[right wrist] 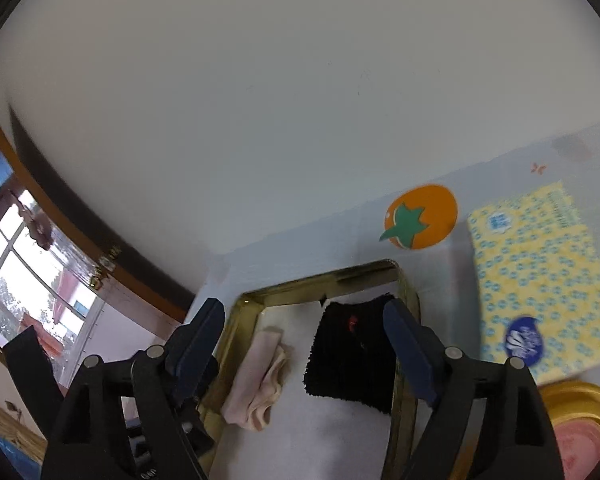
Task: Organize soft objects
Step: 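Carry both items over the gold tray and open both grippers to drop them, then lift both open grippers away from the tray toward the remaining items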
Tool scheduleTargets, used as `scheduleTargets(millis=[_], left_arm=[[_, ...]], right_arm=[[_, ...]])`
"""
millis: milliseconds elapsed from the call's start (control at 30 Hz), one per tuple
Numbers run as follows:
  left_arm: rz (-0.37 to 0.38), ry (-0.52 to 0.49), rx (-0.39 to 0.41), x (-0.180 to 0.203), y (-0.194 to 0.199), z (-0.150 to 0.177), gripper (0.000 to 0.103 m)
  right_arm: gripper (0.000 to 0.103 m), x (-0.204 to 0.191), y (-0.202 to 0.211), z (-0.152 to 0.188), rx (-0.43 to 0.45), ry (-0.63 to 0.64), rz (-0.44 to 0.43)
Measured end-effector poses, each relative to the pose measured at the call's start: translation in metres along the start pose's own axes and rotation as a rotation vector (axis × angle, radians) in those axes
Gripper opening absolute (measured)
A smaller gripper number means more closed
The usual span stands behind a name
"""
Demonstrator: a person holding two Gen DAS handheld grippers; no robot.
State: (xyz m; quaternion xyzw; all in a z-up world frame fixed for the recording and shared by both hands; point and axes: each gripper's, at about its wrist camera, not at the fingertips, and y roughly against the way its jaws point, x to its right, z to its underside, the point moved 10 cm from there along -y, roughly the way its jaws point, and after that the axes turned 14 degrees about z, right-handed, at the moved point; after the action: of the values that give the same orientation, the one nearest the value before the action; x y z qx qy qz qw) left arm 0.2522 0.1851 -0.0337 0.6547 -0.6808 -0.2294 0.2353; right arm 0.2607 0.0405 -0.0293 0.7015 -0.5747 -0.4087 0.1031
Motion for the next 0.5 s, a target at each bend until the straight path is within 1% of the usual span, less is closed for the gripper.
scheduleTargets(millis=[33,133,233,400,500], left_arm=[[0.015,0.011,0.021,0.001,0.006,-0.001,0.102],[0.066,0.069,0.070,0.002,0.023,0.009,0.102],[0.111,0.101,0.116,0.013,0.036,0.023,0.102],[0.125,0.116,0.189,0.030,0.054,0.046,0.102],[0.132,0.132,0.229,0.039,0.062,0.059,0.102]], right_arm=[[0.084,0.000,0.008,0.001,0.018,0.004,-0.003],[0.084,0.007,0.039,0.004,0.125,0.020,0.038],[0.084,0.017,0.072,0.014,0.264,0.077,0.109],[0.084,0.035,0.117,0.032,0.442,0.157,0.210],[0.084,0.044,0.137,0.039,0.514,0.187,0.267]])
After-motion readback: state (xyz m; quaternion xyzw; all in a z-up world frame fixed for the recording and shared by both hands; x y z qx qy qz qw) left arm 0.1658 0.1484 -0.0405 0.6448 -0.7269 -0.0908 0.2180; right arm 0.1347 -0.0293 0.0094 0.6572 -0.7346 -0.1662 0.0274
